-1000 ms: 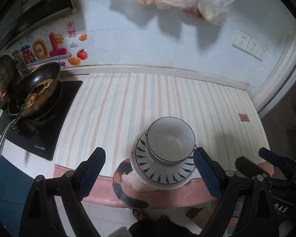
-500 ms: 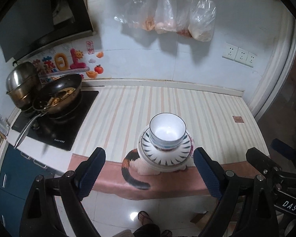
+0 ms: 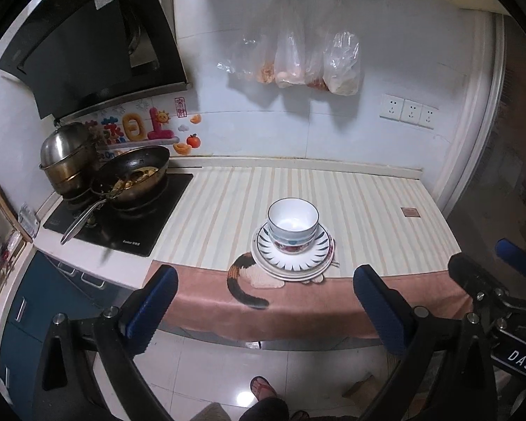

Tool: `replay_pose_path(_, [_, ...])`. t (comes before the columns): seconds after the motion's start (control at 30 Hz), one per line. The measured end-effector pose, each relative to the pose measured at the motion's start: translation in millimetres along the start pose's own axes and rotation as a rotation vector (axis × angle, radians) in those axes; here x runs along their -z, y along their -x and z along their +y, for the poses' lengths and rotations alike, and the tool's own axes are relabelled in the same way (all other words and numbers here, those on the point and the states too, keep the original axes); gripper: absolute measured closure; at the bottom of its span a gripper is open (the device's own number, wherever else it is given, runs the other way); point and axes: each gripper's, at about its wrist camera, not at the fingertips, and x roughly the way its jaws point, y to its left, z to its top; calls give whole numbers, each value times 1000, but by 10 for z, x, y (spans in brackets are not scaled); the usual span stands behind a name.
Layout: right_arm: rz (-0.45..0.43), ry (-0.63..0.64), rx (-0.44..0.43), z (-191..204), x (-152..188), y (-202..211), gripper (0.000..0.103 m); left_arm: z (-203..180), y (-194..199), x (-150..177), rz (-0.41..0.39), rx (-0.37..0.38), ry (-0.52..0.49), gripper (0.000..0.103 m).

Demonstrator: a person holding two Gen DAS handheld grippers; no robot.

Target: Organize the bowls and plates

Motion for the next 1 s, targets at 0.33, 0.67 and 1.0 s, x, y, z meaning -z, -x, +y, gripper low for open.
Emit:
replay_pose_path(0.33, [-68,69,33,76,238,565,3,39,315,281,-9,-25,28,0])
replay_pose_path(0.67, [-56,72,27,55,273,660,3,84,486,388,-34,-47,36,0])
replay_pose_path(1.0, [-53,83,31,118,362,688,3,156,564,420,-51,-47,42,0])
